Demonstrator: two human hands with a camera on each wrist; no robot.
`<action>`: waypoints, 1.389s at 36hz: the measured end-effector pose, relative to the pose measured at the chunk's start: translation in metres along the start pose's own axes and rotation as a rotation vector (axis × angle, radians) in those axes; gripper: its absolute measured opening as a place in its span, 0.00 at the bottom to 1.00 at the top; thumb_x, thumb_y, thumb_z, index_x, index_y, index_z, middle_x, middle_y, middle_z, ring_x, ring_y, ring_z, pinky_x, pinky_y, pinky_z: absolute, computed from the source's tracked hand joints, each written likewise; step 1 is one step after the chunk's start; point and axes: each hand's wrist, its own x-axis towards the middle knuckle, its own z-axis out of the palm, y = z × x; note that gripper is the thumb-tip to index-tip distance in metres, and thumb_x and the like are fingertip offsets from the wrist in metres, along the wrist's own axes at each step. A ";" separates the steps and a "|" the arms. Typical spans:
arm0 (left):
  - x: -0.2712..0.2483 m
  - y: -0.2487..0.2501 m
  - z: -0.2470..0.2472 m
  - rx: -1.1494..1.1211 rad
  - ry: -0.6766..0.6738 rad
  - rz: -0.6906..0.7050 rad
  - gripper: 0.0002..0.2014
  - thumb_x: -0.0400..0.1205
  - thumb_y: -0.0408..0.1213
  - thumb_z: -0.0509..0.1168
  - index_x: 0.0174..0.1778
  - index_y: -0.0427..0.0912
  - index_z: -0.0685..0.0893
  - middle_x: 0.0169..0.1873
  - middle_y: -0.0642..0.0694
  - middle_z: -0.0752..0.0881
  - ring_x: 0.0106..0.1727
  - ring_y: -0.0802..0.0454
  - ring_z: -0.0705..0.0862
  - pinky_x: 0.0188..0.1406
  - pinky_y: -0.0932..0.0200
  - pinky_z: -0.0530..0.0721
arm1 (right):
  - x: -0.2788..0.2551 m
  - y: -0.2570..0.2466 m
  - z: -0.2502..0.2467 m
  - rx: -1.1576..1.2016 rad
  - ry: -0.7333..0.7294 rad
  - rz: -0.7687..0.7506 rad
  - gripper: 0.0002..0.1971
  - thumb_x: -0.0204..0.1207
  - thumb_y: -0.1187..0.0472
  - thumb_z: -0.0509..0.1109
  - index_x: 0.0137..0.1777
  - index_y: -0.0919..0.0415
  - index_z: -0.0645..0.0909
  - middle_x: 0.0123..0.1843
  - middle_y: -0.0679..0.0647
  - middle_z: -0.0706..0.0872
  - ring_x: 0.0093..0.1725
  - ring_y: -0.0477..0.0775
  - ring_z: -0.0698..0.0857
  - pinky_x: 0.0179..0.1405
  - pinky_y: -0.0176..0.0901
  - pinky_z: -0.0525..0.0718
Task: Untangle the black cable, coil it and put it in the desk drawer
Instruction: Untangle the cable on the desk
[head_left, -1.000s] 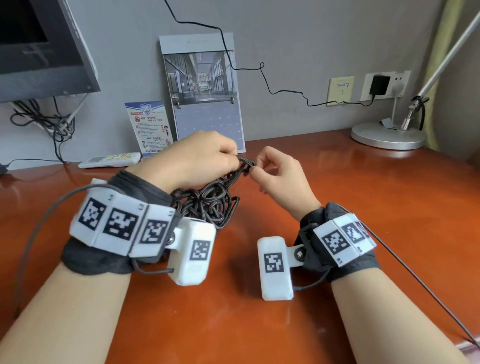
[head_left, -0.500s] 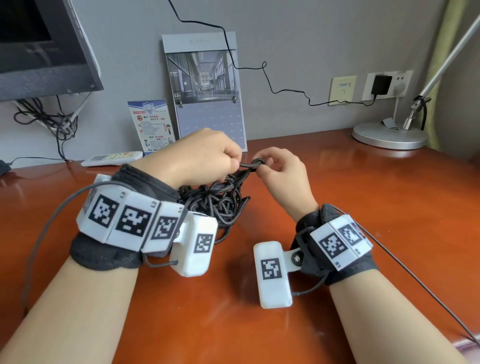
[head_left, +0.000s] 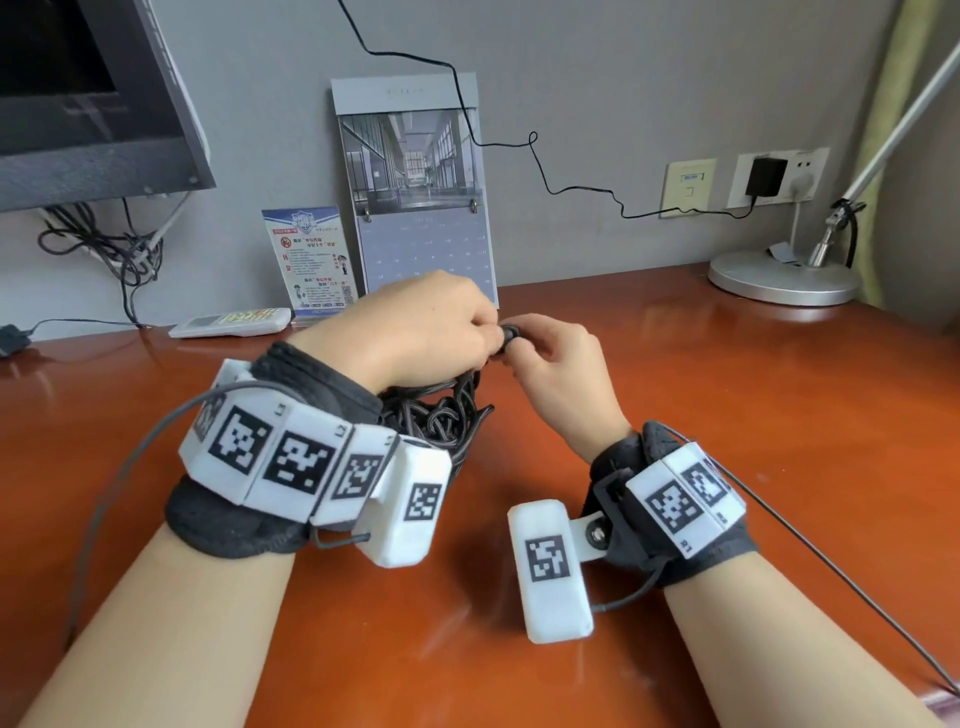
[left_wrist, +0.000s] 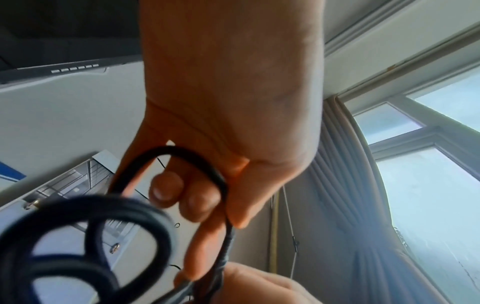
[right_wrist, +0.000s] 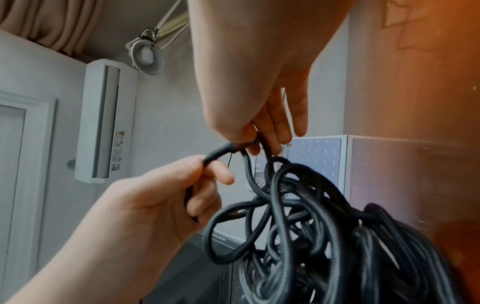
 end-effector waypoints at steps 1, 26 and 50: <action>0.000 -0.001 -0.002 0.009 0.011 -0.002 0.13 0.81 0.42 0.59 0.34 0.46 0.84 0.27 0.50 0.81 0.35 0.48 0.79 0.38 0.53 0.78 | 0.001 0.001 0.000 0.014 0.014 0.011 0.14 0.74 0.69 0.62 0.44 0.54 0.87 0.35 0.43 0.86 0.38 0.47 0.83 0.40 0.42 0.81; 0.000 -0.057 -0.022 -0.479 0.144 -0.007 0.18 0.86 0.27 0.53 0.34 0.48 0.76 0.45 0.51 0.86 0.46 0.60 0.81 0.25 0.76 0.71 | 0.006 0.006 -0.007 0.459 0.108 0.392 0.09 0.75 0.72 0.60 0.34 0.66 0.76 0.32 0.63 0.82 0.25 0.47 0.80 0.36 0.44 0.87; 0.008 -0.031 -0.003 -0.240 -0.124 -0.155 0.12 0.85 0.47 0.58 0.55 0.44 0.81 0.42 0.56 0.86 0.39 0.53 0.85 0.43 0.59 0.78 | -0.004 0.002 0.009 0.219 -0.276 0.445 0.07 0.76 0.60 0.73 0.45 0.65 0.82 0.32 0.56 0.80 0.17 0.43 0.73 0.30 0.43 0.87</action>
